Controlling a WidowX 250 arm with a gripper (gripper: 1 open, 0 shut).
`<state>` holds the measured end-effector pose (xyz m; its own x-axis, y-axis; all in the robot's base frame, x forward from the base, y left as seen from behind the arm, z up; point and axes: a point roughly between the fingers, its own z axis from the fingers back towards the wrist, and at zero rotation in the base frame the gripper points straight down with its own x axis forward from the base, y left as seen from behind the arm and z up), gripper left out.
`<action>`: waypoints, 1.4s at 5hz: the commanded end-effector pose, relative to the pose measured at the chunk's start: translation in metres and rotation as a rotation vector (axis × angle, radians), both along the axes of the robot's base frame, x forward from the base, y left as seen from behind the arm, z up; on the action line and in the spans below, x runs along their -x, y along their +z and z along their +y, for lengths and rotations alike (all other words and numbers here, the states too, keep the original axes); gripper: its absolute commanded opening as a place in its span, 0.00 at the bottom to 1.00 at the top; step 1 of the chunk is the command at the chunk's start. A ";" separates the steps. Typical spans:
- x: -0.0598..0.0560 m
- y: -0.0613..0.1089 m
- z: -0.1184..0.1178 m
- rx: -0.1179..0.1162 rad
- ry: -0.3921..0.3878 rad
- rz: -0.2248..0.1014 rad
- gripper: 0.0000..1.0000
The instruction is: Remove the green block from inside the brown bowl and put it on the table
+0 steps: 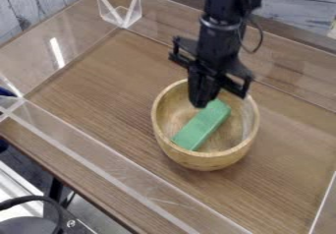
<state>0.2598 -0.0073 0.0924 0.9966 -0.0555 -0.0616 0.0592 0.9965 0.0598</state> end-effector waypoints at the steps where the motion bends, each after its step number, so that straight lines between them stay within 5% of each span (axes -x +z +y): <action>1: -0.011 0.041 0.012 -0.006 0.024 -0.108 0.00; 2: -0.012 0.056 0.017 -0.004 0.032 -0.133 0.00; 5: -0.004 -0.006 0.016 0.023 -0.001 -0.074 0.00; 7: -0.011 0.043 0.020 0.014 0.013 -0.152 0.00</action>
<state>0.2633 0.0076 0.1173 0.9984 -0.0525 0.0210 0.0515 0.9977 0.0439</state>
